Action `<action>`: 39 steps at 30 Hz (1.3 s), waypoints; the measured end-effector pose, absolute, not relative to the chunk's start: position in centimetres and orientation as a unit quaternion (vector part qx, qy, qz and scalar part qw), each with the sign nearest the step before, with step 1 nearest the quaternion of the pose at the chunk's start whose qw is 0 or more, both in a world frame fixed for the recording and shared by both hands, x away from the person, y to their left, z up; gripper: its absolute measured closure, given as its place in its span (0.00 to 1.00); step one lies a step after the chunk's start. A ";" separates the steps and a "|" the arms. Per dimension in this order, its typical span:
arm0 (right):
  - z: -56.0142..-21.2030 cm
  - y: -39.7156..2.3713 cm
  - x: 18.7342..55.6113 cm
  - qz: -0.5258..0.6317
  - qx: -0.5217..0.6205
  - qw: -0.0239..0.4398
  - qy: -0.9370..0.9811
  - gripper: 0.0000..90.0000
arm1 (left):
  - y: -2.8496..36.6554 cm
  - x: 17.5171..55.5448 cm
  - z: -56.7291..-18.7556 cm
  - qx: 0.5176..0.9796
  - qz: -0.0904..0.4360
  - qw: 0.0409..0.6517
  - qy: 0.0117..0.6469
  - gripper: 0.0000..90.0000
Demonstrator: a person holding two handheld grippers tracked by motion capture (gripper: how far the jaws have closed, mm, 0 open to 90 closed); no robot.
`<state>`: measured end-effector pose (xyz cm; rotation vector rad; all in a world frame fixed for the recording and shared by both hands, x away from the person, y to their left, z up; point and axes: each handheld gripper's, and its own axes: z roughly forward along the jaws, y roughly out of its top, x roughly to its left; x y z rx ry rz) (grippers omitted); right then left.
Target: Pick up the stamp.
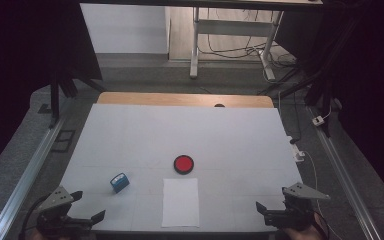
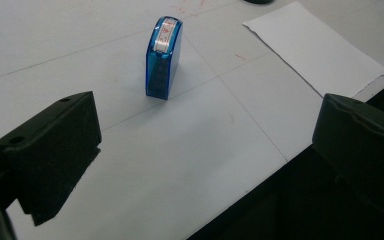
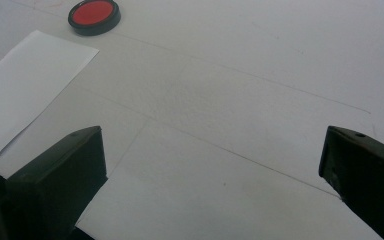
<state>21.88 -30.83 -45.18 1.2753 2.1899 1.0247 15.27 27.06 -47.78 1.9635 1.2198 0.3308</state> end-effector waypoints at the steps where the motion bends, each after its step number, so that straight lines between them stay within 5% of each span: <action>1: -45.2 -30.8 21.9 0.367 0.456 0.203 0.785 0.00 | 27.1 15.3 -47.8 0.773 0.130 0.393 0.481 0.00; 39: -45.3 -30.4 21.8 0.354 0.438 0.197 0.802 0.00 | 27.1 16.4 -46.9 0.779 0.108 0.415 0.456 0.00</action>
